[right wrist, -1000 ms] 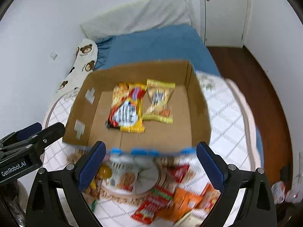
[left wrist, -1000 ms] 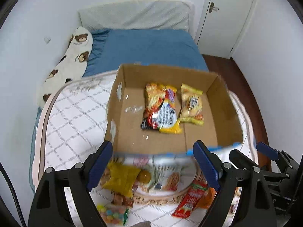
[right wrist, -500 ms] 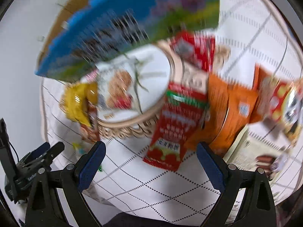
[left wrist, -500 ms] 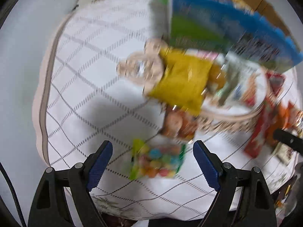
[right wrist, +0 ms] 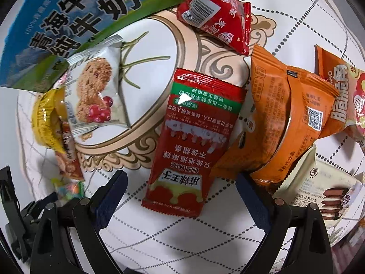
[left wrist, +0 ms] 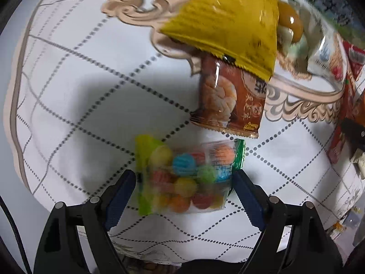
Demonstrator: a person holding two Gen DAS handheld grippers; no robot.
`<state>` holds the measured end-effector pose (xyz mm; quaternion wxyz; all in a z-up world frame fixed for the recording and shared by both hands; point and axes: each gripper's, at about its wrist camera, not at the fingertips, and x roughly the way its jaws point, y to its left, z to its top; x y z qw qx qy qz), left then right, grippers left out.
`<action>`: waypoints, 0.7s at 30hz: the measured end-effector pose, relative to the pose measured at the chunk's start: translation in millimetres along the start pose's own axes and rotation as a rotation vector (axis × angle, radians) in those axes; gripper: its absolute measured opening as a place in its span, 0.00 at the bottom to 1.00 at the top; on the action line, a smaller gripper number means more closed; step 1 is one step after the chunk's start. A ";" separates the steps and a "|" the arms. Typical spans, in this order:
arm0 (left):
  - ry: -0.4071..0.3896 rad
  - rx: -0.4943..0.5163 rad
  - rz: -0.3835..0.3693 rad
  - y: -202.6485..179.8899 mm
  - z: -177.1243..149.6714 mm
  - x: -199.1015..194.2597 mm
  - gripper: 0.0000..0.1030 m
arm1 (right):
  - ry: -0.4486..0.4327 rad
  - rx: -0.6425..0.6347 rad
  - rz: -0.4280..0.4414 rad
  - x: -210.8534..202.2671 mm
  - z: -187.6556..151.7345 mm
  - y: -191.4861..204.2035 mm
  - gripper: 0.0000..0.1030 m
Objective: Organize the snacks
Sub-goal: 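Grasp the candy ball bag with the left tool while the right tool grasps the red spicy strip pack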
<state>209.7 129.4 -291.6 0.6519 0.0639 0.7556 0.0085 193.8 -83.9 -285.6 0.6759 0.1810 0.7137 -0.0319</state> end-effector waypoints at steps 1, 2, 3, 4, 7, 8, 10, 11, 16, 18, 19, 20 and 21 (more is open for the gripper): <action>-0.002 0.001 -0.003 -1.2 1.8 2.3 0.85 | -0.005 -0.007 -0.021 2.3 -0.3 2.6 0.92; -0.007 -0.001 -0.014 -3.1 2.1 3.2 0.85 | -0.011 -0.010 -0.037 3.8 -0.2 3.2 0.90; -0.013 -0.007 -0.013 -4.1 1.6 3.0 0.85 | -0.022 -0.013 -0.061 5.0 -0.7 4.2 0.84; -0.026 -0.015 -0.013 -4.6 -3.8 5.0 0.82 | -0.029 -0.018 -0.076 6.5 -1.7 5.9 0.80; -0.046 -0.047 -0.027 -6.4 -5.2 -1.9 0.78 | -0.048 -0.071 -0.099 8.3 -8.2 14.3 0.71; -0.045 -0.062 -0.040 -5.2 -6.8 -1.8 0.77 | -0.053 -0.110 -0.101 7.9 -12.7 20.5 0.67; -0.036 -0.094 -0.075 -3.0 -11.2 0.2 0.77 | -0.047 -0.206 -0.117 10.3 -22.1 35.2 0.56; -0.029 -0.106 -0.091 -2.8 -13.5 1.6 0.77 | -0.051 -0.259 -0.135 10.4 -27.0 41.4 0.56; 0.005 -0.152 -0.177 -6.4 -29.7 11.7 0.78 | 0.027 -0.522 -0.184 18.8 -59.5 65.1 0.56; 0.007 -0.150 -0.178 -10.5 -36.2 17.7 0.79 | 0.036 -0.498 -0.165 16.7 -60.2 62.2 0.62; 0.012 -0.147 -0.180 -11.9 -36.5 19.8 0.81 | 0.039 -0.469 -0.156 15.8 -58.5 57.8 0.68; 0.019 -0.142 -0.185 -14.4 -38.6 22.5 0.82 | 0.039 -0.436 -0.144 14.7 -55.5 52.3 0.70; 0.025 -0.136 -0.186 -16.6 -39.3 24.3 0.84 | 0.036 -0.393 -0.122 13.9 -52.3 47.2 0.72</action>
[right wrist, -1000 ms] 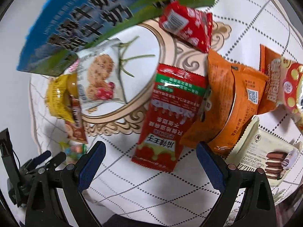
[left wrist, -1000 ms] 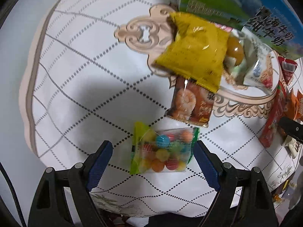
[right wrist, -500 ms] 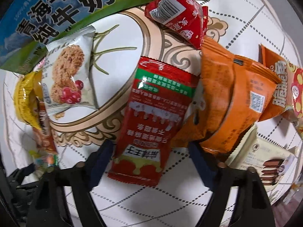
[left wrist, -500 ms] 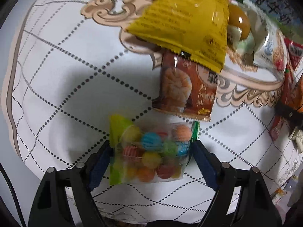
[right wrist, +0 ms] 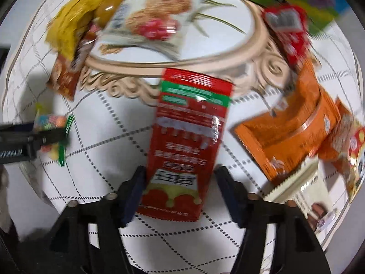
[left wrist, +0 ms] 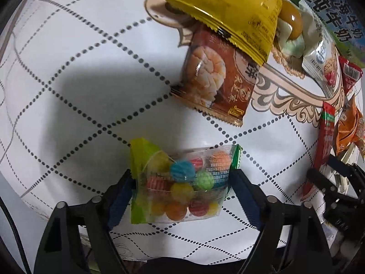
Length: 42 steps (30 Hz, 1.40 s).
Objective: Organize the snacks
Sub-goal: 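Grasp the candy ball bag with the left tool while the right tool grasps the red spicy strip pack, then carry both packs into the box and release them beside the others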
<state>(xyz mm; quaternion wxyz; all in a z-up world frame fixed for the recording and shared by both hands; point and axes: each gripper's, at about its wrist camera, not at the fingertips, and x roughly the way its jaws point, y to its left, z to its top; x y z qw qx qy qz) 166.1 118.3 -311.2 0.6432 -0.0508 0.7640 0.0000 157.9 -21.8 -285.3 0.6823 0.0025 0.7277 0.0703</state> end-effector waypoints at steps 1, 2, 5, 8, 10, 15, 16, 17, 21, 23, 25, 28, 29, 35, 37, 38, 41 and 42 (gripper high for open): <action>0.004 0.010 0.002 -4.3 -0.8 3.2 0.86 | -0.001 0.043 0.022 0.5 1.4 -5.0 0.72; 0.009 0.022 0.005 -7.5 -0.3 4.8 0.87 | -0.002 0.071 0.035 0.1 2.7 -10.7 0.72; 0.007 0.059 0.030 -20.9 11.8 8.6 0.87 | -0.018 0.162 0.048 -0.3 9.0 -17.4 0.72; -0.024 0.069 0.047 -35.9 7.6 9.7 0.86 | -0.041 0.191 0.033 -3.2 15.9 -17.0 0.72; -0.037 0.069 0.047 -40.1 3.5 7.1 0.81 | -0.055 0.187 0.012 -4.9 18.8 -13.6 0.67; -0.049 0.079 0.046 -60.1 -5.5 -1.5 0.70 | -0.082 0.159 -0.015 -6.0 31.8 2.1 0.49; -0.053 0.078 0.055 -61.5 -8.3 -4.4 0.62 | -0.085 0.161 -0.012 -8.2 31.8 2.9 0.48; -0.055 0.080 0.053 -63.2 -8.5 -3.7 0.62 | -0.086 0.162 -0.007 -12.7 26.6 0.5 0.48; -0.060 0.068 0.035 -69.9 -12.3 -9.2 0.60 | -0.089 0.161 0.020 -19.3 20.8 1.8 0.47; -0.058 0.052 0.019 -67.8 -14.0 -9.8 0.58 | -0.092 0.155 0.032 -19.7 9.3 2.5 0.46; -0.062 0.033 0.002 -62.8 -16.8 -12.3 0.57 | -0.103 0.147 0.045 -30.7 -5.1 4.9 0.46; -0.072 0.022 -0.020 -57.1 -20.7 -17.4 0.57 | -0.119 0.135 0.060 -50.5 -16.9 6.0 0.46; -0.075 0.019 -0.032 -51.0 -23.8 -24.9 0.57 | -0.129 0.131 0.067 -58.4 -19.3 6.5 0.46; -0.132 0.020 -0.124 -63.9 -28.5 -71.5 0.57 | -0.205 0.102 0.114 -112.2 -26.0 10.6 0.46; -0.164 0.025 -0.161 -72.7 -27.2 -95.1 0.57 | -0.235 0.096 0.140 -134.7 -25.9 11.4 0.46; -0.181 0.029 -0.176 -77.5 -25.6 -106.8 0.57 | -0.247 0.095 0.151 -143.9 -24.8 11.0 0.46; -0.255 0.063 -0.223 -97.3 -16.8 -149.4 0.57 | -0.291 0.110 0.199 -172.2 -16.6 0.5 0.46; -0.275 0.080 -0.236 -97.0 -6.5 -165.1 0.57 | -0.307 0.118 0.213 -181.9 -13.3 -3.7 0.46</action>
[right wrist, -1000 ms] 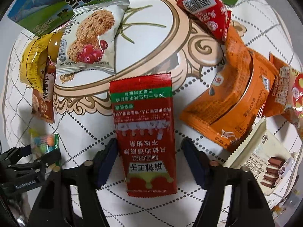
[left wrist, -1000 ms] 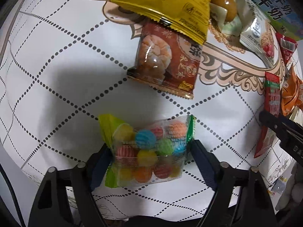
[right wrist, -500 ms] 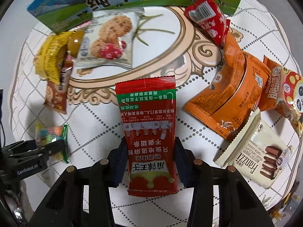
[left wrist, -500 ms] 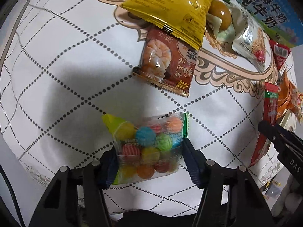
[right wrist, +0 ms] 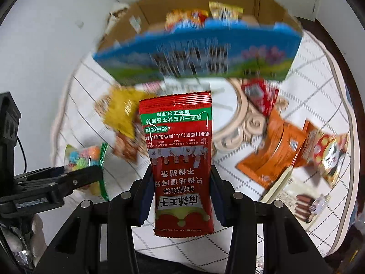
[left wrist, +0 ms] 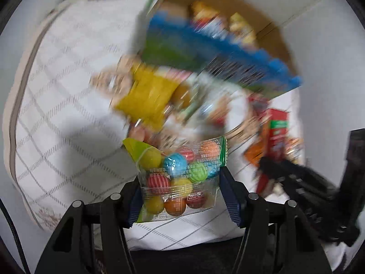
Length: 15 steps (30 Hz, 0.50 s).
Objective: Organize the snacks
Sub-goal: 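Carry both packs into the box and release them beside the others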
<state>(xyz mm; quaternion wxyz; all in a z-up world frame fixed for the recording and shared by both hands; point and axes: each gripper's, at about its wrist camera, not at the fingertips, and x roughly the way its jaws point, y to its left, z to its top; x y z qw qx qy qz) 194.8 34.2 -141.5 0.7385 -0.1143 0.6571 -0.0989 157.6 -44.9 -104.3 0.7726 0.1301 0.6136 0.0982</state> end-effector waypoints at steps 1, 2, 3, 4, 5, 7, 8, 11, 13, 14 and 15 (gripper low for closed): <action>-0.015 0.016 -0.014 -8.6 7.9 -7.5 0.57 | -0.016 0.005 0.011 -8.7 11.5 -0.2 0.46; -0.027 0.032 -0.028 -8.3 21.8 -15.3 0.57 | -0.034 0.006 0.016 -13.0 20.4 -3.7 0.46; -0.038 0.048 -0.040 -13.9 33.3 -22.6 0.57 | -0.055 0.007 0.018 -20.5 31.5 -4.5 0.46; -0.050 0.067 -0.048 -15.2 48.4 -37.8 0.57 | -0.082 0.008 0.016 -31.9 45.1 -7.9 0.46; -0.063 0.076 -0.049 -21.6 62.8 -44.0 0.57 | -0.103 0.009 0.011 -34.9 55.9 -6.6 0.46; -0.089 0.086 -0.041 -29.4 89.3 -54.5 0.57 | -0.155 0.012 -0.009 -50.9 83.3 -16.5 0.46; -0.102 0.091 -0.036 -32.6 105.3 -56.9 0.57 | -0.173 0.011 -0.022 -54.0 97.2 -19.8 0.46; -0.121 0.104 0.009 -36.1 140.8 -58.6 0.57 | -0.212 0.007 -0.075 -55.1 143.2 -38.3 0.46; -0.124 0.110 0.052 -33.7 170.2 -52.8 0.57 | -0.209 0.013 -0.100 -46.9 171.7 -50.7 0.46; -0.116 0.114 0.073 -32.9 183.9 -47.7 0.57 | -0.203 0.016 -0.116 -40.9 188.3 -57.8 0.46; -0.102 0.114 0.098 -32.5 201.8 -39.7 0.57 | -0.196 0.019 -0.130 -35.5 202.7 -64.1 0.46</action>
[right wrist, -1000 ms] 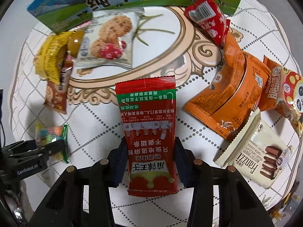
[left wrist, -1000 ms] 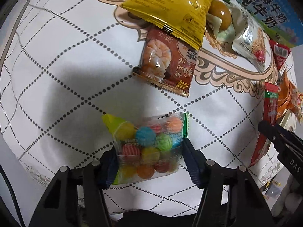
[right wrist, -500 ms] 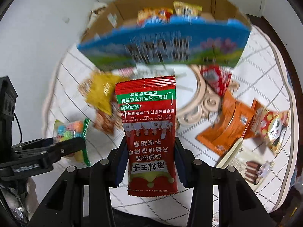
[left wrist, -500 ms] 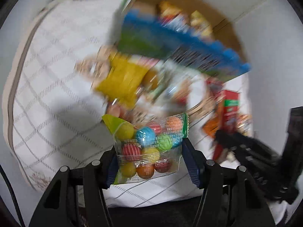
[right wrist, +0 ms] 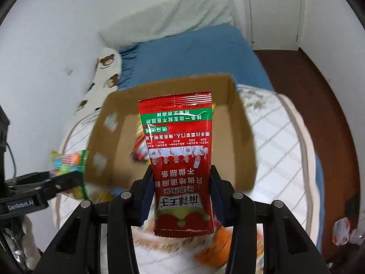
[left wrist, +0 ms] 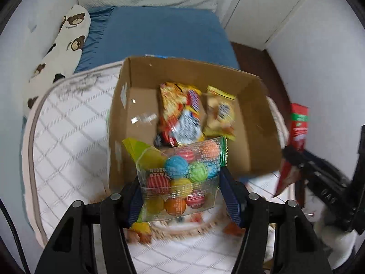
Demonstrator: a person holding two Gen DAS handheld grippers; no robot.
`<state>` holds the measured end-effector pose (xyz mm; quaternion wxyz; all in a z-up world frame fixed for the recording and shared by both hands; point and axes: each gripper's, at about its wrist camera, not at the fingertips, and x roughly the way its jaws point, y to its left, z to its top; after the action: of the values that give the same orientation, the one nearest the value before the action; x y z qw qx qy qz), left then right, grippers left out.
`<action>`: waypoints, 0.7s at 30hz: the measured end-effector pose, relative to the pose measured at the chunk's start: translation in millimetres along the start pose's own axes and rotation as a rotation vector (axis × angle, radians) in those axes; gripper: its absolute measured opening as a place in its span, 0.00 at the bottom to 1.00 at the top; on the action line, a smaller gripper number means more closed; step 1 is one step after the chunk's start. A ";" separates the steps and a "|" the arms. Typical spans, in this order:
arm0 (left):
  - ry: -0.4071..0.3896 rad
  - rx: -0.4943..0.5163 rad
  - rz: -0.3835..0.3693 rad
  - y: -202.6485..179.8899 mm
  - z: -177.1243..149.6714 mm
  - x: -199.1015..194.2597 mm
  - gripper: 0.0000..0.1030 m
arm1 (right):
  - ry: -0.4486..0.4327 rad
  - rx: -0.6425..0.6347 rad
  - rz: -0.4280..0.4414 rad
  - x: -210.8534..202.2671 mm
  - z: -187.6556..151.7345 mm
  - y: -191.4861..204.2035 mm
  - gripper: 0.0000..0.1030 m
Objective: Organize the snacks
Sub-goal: 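Carry both packs into the box and release them beside the others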
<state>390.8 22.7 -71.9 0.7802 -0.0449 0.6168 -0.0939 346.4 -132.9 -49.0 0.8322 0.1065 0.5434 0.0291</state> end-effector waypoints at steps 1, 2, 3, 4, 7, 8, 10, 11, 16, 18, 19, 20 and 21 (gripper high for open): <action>0.006 0.003 0.024 1.2 11.0 7.5 0.57 | 0.007 0.001 -0.012 9.8 11.7 -4.7 0.46; 0.008 0.010 0.050 2.5 20.8 15.5 0.57 | 0.020 0.003 -0.020 22.3 23.5 -9.7 0.46; 0.015 0.020 0.070 3.5 31.8 25.0 0.57 | 0.033 0.004 -0.025 31.4 33.5 -13.4 0.46; 0.035 0.016 0.083 6.1 43.5 36.8 0.57 | 0.047 0.004 -0.024 43.6 44.5 -17.3 0.46; 0.077 -0.009 0.087 17.7 66.1 68.5 0.57 | 0.070 -0.019 -0.060 77.2 61.7 -24.1 0.46; 0.085 -0.015 0.094 20.0 72.9 75.1 0.57 | 0.080 -0.021 -0.066 86.6 67.6 -26.6 0.46; 0.097 -0.017 0.118 25.8 86.2 91.7 0.57 | 0.103 -0.031 -0.088 105.1 77.1 -29.3 0.46; 0.103 -0.019 0.128 27.5 91.3 97.0 0.57 | 0.110 -0.036 -0.096 112.8 79.1 -29.2 0.46; 0.140 -0.033 0.163 38.9 110.2 125.6 0.58 | 0.150 -0.041 -0.142 147.7 86.3 -34.5 0.46; 0.157 -0.044 0.169 43.6 116.3 135.4 0.59 | 0.169 -0.033 -0.143 157.4 88.9 -35.7 0.46; 0.159 -0.043 0.170 43.8 118.2 138.3 0.60 | 0.178 -0.027 -0.146 161.3 89.5 -37.0 0.48; 0.161 -0.038 0.171 43.3 119.9 141.1 0.60 | 0.192 -0.017 -0.157 168.1 90.6 -39.0 0.50; 0.166 -0.036 0.171 43.8 122.1 145.7 0.61 | 0.201 -0.009 -0.161 171.6 91.2 -40.1 0.61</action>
<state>545.6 30.6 -190.4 0.7308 0.0020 0.6824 -0.0193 496.8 -157.2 -176.2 0.7736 0.0551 0.6308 -0.0247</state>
